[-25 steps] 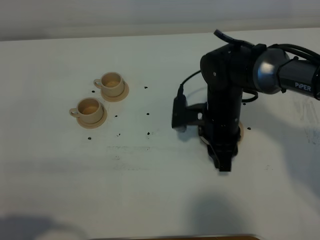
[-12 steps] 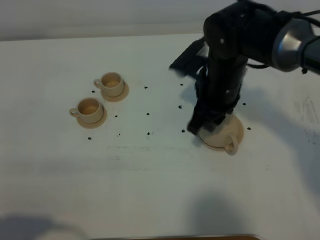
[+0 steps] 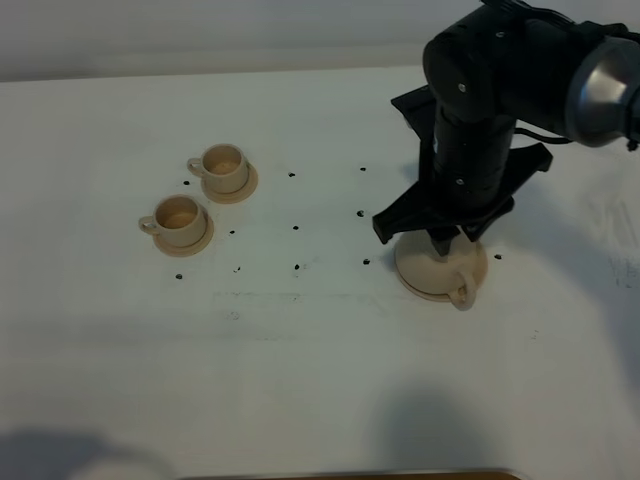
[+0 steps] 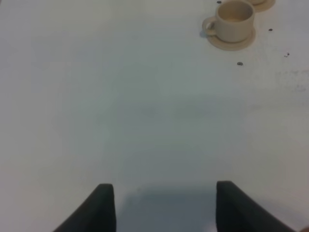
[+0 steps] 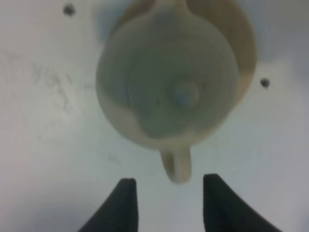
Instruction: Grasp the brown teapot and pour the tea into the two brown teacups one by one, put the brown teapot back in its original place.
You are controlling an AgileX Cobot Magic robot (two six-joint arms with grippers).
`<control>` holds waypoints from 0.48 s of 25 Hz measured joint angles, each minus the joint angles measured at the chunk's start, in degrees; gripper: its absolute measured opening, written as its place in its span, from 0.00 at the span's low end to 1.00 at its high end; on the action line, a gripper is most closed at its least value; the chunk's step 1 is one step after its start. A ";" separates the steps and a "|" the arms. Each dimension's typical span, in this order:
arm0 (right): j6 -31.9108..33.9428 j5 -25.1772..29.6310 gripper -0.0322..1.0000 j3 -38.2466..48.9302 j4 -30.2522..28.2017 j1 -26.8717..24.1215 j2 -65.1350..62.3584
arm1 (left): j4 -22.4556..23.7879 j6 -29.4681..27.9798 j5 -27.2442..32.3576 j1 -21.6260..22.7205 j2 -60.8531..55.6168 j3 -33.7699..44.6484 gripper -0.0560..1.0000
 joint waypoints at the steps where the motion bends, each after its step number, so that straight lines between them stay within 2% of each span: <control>1: 0.00 0.00 0.33 0.88 0.00 0.00 -0.80 | 0.00 0.00 0.00 0.00 0.00 0.00 0.55; 6: -1.61 -0.15 0.33 8.30 -0.05 0.00 -5.93 | 0.00 0.00 0.00 0.00 0.00 0.00 0.55; 8: -2.14 -2.50 0.33 11.56 -0.34 0.00 -8.67 | 0.00 0.00 0.00 0.00 0.00 0.00 0.55; 12: -2.54 -11.29 0.33 19.10 -0.77 -0.80 -14.12 | 0.00 0.00 0.00 0.00 0.00 0.00 0.55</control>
